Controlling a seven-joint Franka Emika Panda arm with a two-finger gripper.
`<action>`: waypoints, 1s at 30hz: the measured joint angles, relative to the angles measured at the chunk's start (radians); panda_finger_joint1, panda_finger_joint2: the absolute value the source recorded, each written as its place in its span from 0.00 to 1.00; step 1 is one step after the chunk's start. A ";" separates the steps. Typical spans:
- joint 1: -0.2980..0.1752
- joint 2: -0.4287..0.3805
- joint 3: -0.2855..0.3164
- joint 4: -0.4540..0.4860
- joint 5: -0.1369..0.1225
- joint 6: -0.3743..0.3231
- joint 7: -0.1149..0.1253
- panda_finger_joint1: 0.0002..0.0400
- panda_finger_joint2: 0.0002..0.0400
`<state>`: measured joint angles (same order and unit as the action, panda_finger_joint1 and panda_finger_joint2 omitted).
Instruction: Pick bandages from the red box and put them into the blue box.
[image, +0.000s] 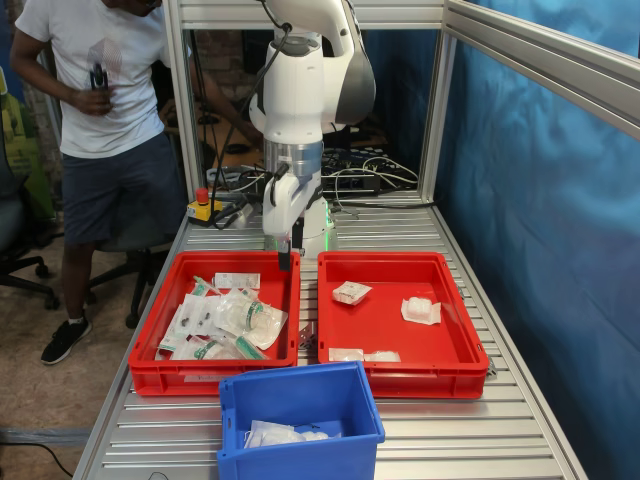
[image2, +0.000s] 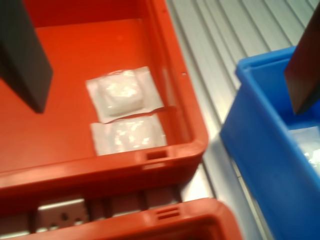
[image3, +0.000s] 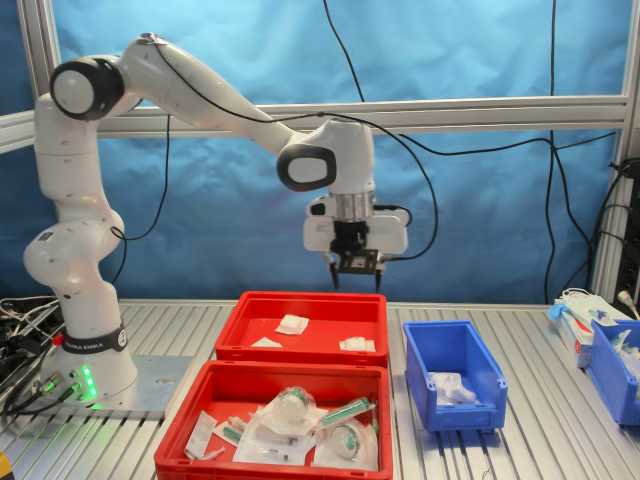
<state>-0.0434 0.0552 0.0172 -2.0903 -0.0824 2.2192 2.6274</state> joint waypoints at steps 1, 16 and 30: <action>-0.003 -0.013 0.002 -0.013 0.000 -0.002 0.000 1.00 1.00; -0.022 -0.236 0.020 -0.235 0.000 -0.019 0.000 1.00 1.00; -0.022 -0.293 0.020 -0.280 -0.001 -0.020 0.000 1.00 1.00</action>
<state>-0.0654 -0.2383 0.0368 -2.3706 -0.0834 2.1989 2.6274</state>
